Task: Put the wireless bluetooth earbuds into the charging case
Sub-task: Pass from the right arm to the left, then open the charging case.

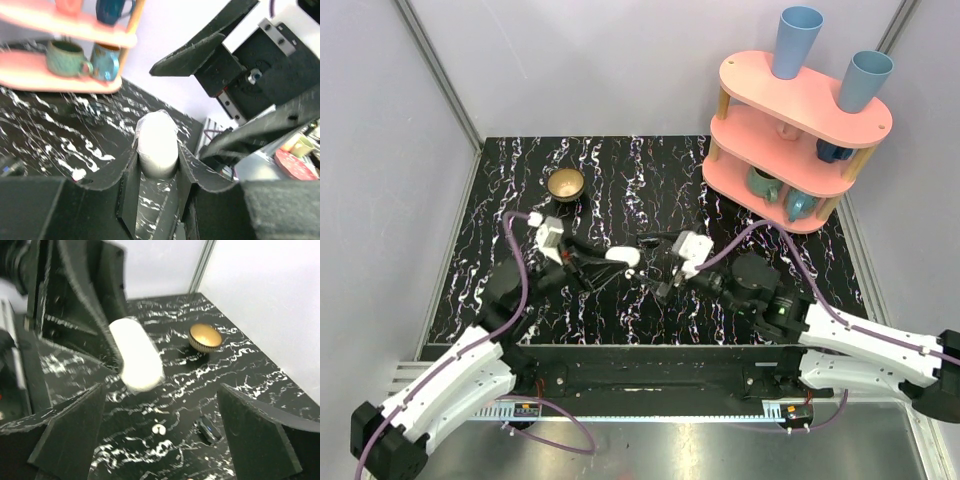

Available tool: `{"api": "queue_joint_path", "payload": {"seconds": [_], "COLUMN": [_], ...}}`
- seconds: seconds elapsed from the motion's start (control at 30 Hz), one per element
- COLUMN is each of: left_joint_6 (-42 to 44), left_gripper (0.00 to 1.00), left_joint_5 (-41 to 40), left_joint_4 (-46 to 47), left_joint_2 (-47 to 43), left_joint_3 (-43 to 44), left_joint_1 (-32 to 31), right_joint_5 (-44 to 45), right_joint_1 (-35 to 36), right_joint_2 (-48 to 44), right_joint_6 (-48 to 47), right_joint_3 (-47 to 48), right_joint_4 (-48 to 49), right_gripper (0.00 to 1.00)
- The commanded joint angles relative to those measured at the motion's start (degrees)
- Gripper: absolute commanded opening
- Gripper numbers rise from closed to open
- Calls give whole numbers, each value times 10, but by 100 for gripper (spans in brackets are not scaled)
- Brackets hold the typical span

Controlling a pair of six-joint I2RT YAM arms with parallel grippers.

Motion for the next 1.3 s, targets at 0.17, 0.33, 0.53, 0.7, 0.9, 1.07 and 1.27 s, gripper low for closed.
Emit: {"api": "queue_joint_path", "payload": {"seconds": [0.17, 0.33, 0.53, 0.7, 0.9, 1.07, 1.27], "left_joint_6": [91, 111, 78, 56, 64, 72, 72], "left_gripper": [0, 0, 0, 0, 0, 0, 0], "left_joint_5": [-126, -97, -84, -71, -47, -18, 6], "left_joint_4": [210, 307, 398, 432, 414, 389, 376], "left_joint_2": [-145, -153, -134, -123, -134, -137, -136], "left_joint_3": [-91, -113, -130, -138, -139, -123, -113], "left_joint_1": [-3, -3, -3, -3, -4, -4, -4], "right_joint_5": [79, 22, -39, -66, -57, -46, -15], "right_joint_1": [3, 3, 3, 4, 4, 2, 3], "right_joint_2": [-12, 47, 98, 116, 117, 127, 135], "right_joint_6": [358, 442, 481, 481, 478, 481, 488], "right_joint_3": [154, 225, 255, 273, 274, 274, 273], "right_joint_4": [-105, -162, -153, -164, -159, -156, -160], "right_gripper": [100, 100, 100, 100, 100, 100, 100]}}
